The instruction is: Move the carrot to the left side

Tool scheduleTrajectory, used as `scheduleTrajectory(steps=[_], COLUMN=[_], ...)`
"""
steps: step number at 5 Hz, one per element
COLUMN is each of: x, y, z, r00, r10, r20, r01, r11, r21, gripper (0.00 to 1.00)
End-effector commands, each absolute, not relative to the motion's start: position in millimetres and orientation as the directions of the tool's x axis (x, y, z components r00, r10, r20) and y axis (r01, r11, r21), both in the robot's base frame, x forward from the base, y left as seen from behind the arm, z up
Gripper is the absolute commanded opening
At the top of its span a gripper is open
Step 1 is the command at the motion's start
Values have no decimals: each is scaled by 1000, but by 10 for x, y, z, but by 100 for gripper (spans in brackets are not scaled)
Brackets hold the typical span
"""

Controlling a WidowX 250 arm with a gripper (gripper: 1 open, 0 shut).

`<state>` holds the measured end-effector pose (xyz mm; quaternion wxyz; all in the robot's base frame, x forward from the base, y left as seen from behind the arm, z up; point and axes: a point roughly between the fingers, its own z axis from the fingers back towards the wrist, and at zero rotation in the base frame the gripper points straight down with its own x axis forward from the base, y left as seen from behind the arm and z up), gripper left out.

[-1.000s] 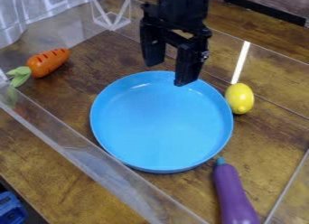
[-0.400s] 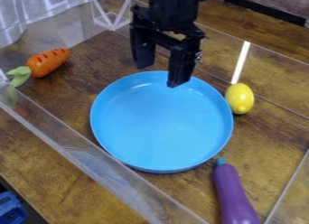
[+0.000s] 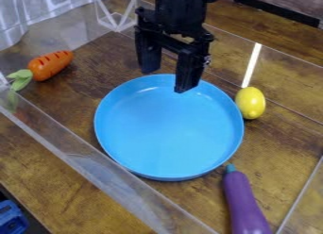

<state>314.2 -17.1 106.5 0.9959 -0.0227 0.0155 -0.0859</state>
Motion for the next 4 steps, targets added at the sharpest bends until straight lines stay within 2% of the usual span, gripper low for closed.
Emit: scheduleTrajectory(steps=[1,4], x=[3188,3237], y=[-175,-227], z=[1275,1404], r00=[981,996], r10=[-189,-79], r20=[35,34], r01=[190,81], r11=[981,995], r21=[-40,-59], gripper=[100,100])
